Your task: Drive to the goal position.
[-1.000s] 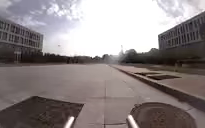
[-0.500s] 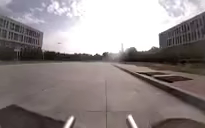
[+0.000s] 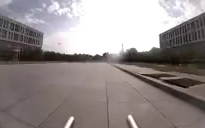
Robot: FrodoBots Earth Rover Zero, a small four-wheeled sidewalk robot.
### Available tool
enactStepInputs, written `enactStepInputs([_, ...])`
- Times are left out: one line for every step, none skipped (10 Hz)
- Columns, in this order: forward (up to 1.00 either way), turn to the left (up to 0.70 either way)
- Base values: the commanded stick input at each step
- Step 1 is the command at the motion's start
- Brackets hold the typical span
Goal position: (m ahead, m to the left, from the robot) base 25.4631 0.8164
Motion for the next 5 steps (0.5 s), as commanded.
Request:
enactStepInputs([1.0, 0.0])
enactStepInputs([1.0, 0.0])
enactStepInputs([1.0, 0.0])
enactStepInputs([1.0, 0.0])
enactStepInputs([1.0, 0.0])
